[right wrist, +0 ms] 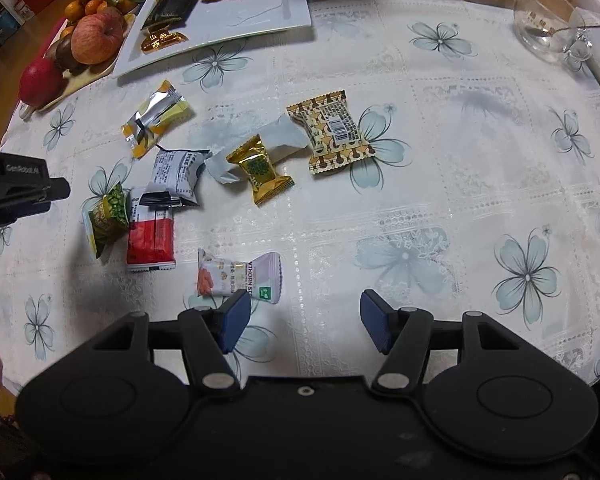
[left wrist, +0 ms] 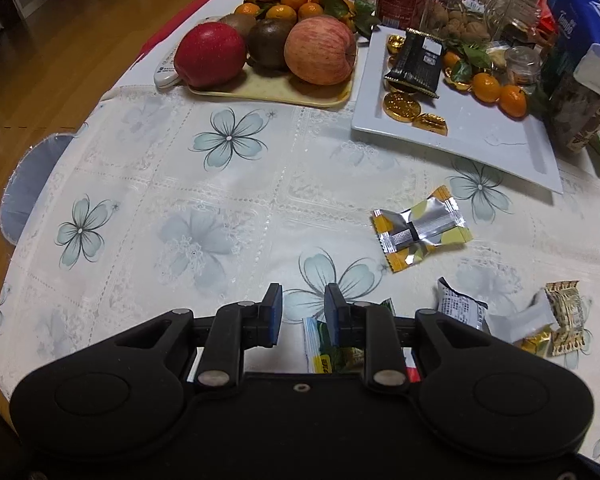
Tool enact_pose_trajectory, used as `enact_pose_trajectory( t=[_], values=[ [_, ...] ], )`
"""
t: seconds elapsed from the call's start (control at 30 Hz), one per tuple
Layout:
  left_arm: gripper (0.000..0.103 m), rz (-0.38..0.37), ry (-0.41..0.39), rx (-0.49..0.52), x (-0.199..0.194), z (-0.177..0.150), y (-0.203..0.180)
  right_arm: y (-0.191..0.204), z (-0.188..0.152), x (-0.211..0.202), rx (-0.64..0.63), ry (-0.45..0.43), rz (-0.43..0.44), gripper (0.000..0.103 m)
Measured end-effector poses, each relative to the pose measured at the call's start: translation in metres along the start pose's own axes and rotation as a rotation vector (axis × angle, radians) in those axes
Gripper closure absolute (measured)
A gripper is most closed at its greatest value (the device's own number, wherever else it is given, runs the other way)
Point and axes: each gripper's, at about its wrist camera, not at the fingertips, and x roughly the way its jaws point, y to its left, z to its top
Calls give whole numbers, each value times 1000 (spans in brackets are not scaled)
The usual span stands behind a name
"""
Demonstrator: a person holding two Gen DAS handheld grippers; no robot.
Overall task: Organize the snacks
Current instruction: 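Grasp the green garlic-pea bag with the left tool while the right tool grasps the white-and-pink bar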
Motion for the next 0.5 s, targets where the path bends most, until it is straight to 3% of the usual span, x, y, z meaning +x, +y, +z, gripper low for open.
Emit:
enact_pose_trajectory(
  t=[0.17,0.5],
  values=[
    [69,17,76,27,23,-4,-7,3,3,3,2,-1,4,39],
    [70,3,162,143,24,-29,-3,10,6,11,34,-13,41,39]
  ],
)
